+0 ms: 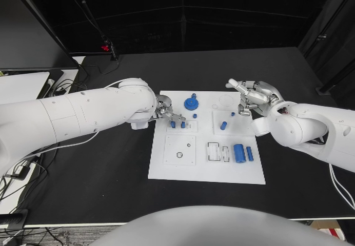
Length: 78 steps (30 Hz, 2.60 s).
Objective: Assemble the parts on the task board
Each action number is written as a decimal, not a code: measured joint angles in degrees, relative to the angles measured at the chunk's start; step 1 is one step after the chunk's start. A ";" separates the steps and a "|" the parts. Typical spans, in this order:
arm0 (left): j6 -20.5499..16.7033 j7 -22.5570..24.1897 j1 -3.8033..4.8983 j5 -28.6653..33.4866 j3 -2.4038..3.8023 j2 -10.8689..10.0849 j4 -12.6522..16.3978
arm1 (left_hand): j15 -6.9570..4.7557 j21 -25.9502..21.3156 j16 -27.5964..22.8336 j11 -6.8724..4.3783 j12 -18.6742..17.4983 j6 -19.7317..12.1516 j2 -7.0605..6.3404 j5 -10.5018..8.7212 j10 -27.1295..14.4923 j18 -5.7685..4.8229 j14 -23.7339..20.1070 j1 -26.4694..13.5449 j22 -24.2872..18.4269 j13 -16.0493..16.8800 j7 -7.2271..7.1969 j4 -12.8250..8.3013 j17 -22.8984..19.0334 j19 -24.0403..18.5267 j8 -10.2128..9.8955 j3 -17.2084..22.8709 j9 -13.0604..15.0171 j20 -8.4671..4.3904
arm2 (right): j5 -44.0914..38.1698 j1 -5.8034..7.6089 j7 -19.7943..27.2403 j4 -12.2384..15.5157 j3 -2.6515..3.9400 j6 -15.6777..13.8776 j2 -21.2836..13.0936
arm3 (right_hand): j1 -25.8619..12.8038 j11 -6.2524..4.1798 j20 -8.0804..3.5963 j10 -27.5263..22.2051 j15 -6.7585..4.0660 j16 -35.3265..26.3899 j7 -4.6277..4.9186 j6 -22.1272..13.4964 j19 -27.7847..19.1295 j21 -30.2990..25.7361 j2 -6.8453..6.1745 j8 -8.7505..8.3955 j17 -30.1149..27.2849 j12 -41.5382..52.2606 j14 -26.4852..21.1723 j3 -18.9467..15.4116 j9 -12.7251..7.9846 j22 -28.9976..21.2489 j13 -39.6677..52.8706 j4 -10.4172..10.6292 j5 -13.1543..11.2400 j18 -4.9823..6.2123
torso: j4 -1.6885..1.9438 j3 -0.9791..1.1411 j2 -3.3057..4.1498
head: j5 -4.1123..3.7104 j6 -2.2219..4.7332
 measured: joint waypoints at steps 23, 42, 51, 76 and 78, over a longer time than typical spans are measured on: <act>0.14 -0.92 -0.03 0.36 0.00 0.06 -0.11 | 0.00 0.00 0.00 0.01 0.00 3.09 0.00 -0.02 0.00 0.00 0.00 0.00 0.00 0.01 -0.62 0.00 0.00 0.00 -0.34 0.00 -1.71 0.00 | 0.00 -0.01 -0.04 -0.04 0.00 0.01 0.03 | 0.00 0.00 0.00 0.00 0.00 0.00 0.00 0.00 0.00 0.00 0.00 0.00 0.00 0.00 0.00 0.00 0.00 0.00 0.00 0.00 0.00 0.00 | -0.01 0.02 0.00 | 0.02 -0.03; -0.09 -0.96 -0.14 0.35 -0.06 -0.58 0.50 | -0.30 0.00 0.00 -0.31 0.00 3.44 0.31 0.50 -0.10 0.00 0.00 0.31 0.00 0.07 -0.82 0.00 0.00 0.00 1.65 0.00 0.79 0.00 | 0.00 -0.01 -0.08 -0.08 0.00 0.01 0.03 | 0.00 0.00 0.00 0.00 0.00 0.00 0.00 0.00 0.00 0.00 0.00 0.00 0.00 0.00 0.00 0.00 0.00 0.00 0.00 0.00 0.00 0.00 | 0.00 0.03 0.00 | 0.16 0.03; -2.78 0.03 -0.32 0.24 -0.22 -2.19 1.72 | -0.30 0.00 0.00 -0.31 0.00 1.94 -0.30 0.58 -0.10 0.00 0.00 0.92 0.00 0.07 -0.99 0.00 0.00 0.00 2.20 0.00 1.97 0.00 | 0.00 -0.01 -0.09 -0.06 0.00 0.01 0.00 | 0.23 0.00 0.00 0.00 0.00 0.00 -0.23 -0.23 0.00 -0.27 0.23 0.23 0.00 0.00 0.00 -0.35 -0.07 0.00 0.00 0.01 0.00 0.00 | 0.00 0.02 0.00 | 0.13 0.14; -37.05 35.81 -0.08 16.37 -0.31 -2.54 -0.05 | 4.00 -9.05 -1.83 5.28 -57.01 -9.97 -9.28 8.33 -42.27 1.94 -0.09 24.11 0.04 -43.25 5.06 0.12 0.00 -7.92 -7.78 0.84 -13.74 3.51 | 0.00 -0.18 -0.03 -0.35 0.00 0.20 0.05 | 0.23 0.00 0.00 0.00 0.00 0.00 -0.02 -0.43 0.00 -0.26 0.23 0.22 0.00 0.00 0.00 -0.35 -0.06 0.00 0.00 0.01 0.00 0.00 | -0.01 -0.04 0.04 | 0.04 0.66; -37.03 37.22 -0.37 15.75 -0.31 -1.53 -1.35 | 4.50 -8.31 -2.94 5.51 -59.92 -9.68 -9.97 8.34 -42.50 1.94 -1.05 25.94 0.04 -47.81 5.35 0.17 0.00 -7.29 -9.45 1.60 -16.39 4.04 | 0.00 -0.20 -0.02 -0.34 0.00 0.23 0.07 | 0.23 0.00 0.00 0.00 0.00 0.00 -0.02 -0.43 0.00 -0.26 0.23 0.22 0.00 0.00 0.00 -0.35 -0.06 0.00 0.00 0.01 0.00 0.00 | -0.04 -0.04 0.04 | 0.06 0.80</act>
